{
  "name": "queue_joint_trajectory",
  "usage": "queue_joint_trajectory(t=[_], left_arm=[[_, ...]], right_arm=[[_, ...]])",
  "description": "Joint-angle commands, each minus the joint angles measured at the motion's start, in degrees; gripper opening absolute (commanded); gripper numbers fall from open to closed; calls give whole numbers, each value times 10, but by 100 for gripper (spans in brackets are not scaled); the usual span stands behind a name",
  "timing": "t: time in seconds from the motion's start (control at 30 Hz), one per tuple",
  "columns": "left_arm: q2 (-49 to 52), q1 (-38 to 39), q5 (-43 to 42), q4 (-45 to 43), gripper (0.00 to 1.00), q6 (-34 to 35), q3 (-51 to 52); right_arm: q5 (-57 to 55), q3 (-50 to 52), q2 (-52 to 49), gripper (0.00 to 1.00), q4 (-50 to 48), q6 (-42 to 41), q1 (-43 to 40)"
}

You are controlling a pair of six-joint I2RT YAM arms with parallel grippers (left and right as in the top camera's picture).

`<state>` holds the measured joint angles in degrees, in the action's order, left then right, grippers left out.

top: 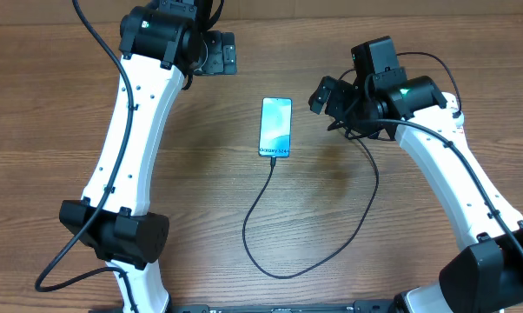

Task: Plug charger to phone and switch on socket
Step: 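Open the left gripper and raise the left arm away from the phone, then move the right gripper over the white power strip's switch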

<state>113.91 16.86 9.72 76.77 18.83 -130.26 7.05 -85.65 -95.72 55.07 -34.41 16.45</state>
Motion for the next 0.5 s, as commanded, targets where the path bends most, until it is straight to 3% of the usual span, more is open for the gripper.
queue_joint_trajectory(t=[0.0,0.17,0.47], left_arm=[[3,0,12,1,100,-13,-1],[3,0,12,1,100,-13,-1],[3,0,12,1,100,-13,-1]], right_arm=[[4,-6,12,100,-3,46,-1],[71,-7,12,100,20,92,-37],[137,-73,12,100,149,173,-237]])
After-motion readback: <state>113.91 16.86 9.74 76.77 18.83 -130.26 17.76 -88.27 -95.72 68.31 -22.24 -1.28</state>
